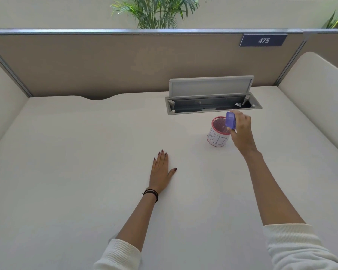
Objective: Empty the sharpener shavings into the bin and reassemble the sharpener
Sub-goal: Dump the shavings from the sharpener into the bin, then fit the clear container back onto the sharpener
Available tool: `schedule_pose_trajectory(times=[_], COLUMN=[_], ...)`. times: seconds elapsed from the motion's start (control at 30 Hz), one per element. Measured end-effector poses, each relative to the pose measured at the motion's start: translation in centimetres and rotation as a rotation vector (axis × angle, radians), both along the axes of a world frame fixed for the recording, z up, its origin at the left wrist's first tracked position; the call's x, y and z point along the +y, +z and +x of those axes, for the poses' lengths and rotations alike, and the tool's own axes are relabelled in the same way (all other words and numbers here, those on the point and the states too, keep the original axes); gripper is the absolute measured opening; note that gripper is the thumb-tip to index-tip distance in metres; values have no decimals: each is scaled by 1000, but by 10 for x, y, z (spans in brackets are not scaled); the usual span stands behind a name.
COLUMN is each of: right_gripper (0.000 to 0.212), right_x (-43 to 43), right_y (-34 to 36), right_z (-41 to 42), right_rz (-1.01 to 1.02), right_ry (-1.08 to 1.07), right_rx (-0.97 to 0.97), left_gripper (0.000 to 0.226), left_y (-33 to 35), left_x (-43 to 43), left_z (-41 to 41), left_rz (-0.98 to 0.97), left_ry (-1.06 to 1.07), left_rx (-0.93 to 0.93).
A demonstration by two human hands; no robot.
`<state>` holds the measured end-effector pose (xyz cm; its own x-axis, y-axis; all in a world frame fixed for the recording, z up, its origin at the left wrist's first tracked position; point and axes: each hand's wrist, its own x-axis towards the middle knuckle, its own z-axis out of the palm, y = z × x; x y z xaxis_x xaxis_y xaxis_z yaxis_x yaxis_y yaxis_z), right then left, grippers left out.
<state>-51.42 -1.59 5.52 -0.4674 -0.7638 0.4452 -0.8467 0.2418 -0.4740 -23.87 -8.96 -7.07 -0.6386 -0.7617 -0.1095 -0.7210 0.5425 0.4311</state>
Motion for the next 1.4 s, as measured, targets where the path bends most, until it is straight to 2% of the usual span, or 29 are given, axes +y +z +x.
schedule_pose_trajectory(times=[0.33, 0.5, 0.63, 0.8, 0.93, 1.1, 1.3, 1.4], right_gripper=[62, 64, 62, 58, 62, 55, 48, 46], right_x=[2, 6, 6, 2, 3, 9, 12, 12], right_y=[-3, 0, 3, 6, 9, 11, -5, -19], right_z=[0, 1, 0, 0, 5, 29, 80, 111], right_rz=[37, 230, 186, -17, -160, -398, -445, -402], right_ry=[94, 191, 179, 83, -20, 68, 184, 224], right_rx=[103, 271, 261, 48, -208, -608, -896, -992], left_gripper=[68, 68, 67, 67, 65, 62, 58, 51], left_y=[-3, -3, -3, -2, -3, -3, 3, 19], left_x=[-1, -1, -1, 0, 0, 0, 4, 3], left_z=[1, 2, 2, 3, 6, 10, 14, 12], left_rz=[-8, -10, -15, -7, -3, -23, 60, 259], left_ry=[0, -2, 2, 2, -4, -16, 10, 104], left_rx=[-3, 1, 4, 17, 24, 15, 18, 161])
